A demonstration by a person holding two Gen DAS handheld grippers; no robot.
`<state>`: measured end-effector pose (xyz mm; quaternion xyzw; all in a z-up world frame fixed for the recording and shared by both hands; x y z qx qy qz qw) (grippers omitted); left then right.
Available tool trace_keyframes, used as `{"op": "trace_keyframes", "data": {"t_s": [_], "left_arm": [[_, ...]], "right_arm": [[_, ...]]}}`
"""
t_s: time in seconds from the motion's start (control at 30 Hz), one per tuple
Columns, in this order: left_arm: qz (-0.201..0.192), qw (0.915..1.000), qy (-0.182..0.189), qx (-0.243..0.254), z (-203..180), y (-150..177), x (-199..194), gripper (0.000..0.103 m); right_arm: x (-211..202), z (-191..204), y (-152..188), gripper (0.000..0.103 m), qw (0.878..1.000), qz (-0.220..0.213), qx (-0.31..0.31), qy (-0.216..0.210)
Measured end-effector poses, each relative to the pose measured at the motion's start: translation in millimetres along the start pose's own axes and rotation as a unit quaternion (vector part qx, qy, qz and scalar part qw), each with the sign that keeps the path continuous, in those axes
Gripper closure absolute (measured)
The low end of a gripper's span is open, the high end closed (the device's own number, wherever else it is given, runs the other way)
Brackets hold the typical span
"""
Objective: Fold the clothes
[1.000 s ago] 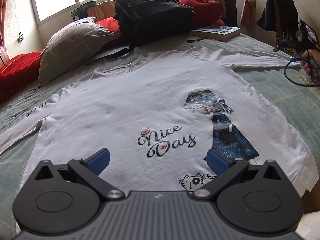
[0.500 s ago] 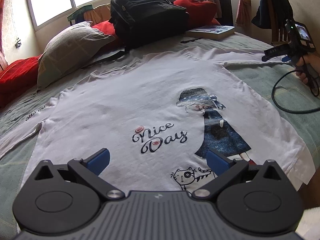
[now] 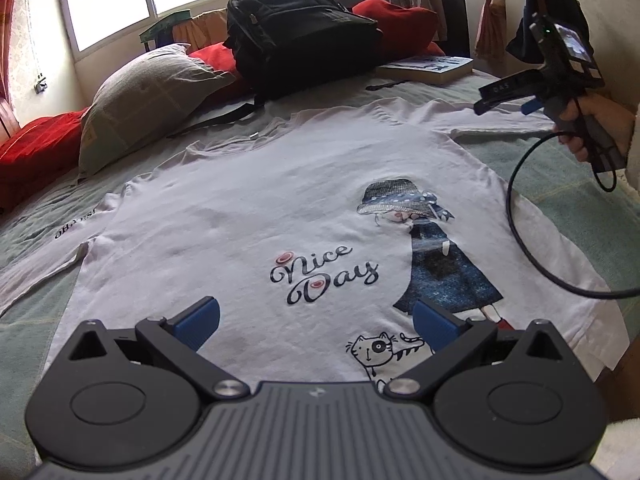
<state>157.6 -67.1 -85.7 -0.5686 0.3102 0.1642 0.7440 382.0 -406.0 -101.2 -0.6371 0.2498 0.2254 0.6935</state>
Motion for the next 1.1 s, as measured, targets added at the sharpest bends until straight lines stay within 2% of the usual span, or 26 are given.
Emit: {"op": "trace_keyframes", "data": {"t_s": [0.03,0.33,0.4,0.53,0.7,0.83,0.93,1.1], "left_arm": [[0.0,1.0,0.0,-0.001,0.9,0.4,0.1,0.001],[0.006,0.9997,-0.001,-0.024,15.3,5.6,7.7,0.001],[0.006,0.9997,0.002,-0.023,16.2,5.8,9.1,0.001],[0.007,0.9996,-0.001,-0.028,21.3,7.8,10.2,0.001],[0.007,0.9991,-0.009,-0.04,31.8,9.0,9.5,0.001],[0.009,0.9989,-0.009,-0.046,36.5,10.5,11.5,0.001],[0.011,0.9987,-0.008,-0.05,39.6,11.4,13.3,0.001],[0.009,0.9987,-0.004,-0.051,41.3,11.4,14.7,0.001]], "right_arm": [[4.2,9.2,-0.2,0.0,1.0,0.003,-0.008,-0.006],[-4.6,-1.2,25.7,0.0,0.999,0.044,-0.016,-0.01],[-4.9,-3.2,15.4,0.0,0.999,0.046,0.002,-0.003],[4.3,7.7,-16.8,0.0,0.998,0.028,0.042,-0.023],[41.7,31.8,-35.6,0.0,0.997,0.06,0.044,-0.031],[70.8,32.5,-34.3,0.0,0.996,0.082,0.021,0.007],[88.1,23.8,-38.0,0.0,0.997,0.073,0.003,0.036],[92.4,5.5,-57.6,0.0,0.996,0.065,0.026,0.057]]}}
Point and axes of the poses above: each gripper's, at about its wrist camera, not at the fingertips, and x roughly the way its jaws point, z to its left, y to its underside, the point moved 8 cm from there along x, roughly the way its jaws point, and after that the axes turned 1 degree about -z, right-handed, at the moved point
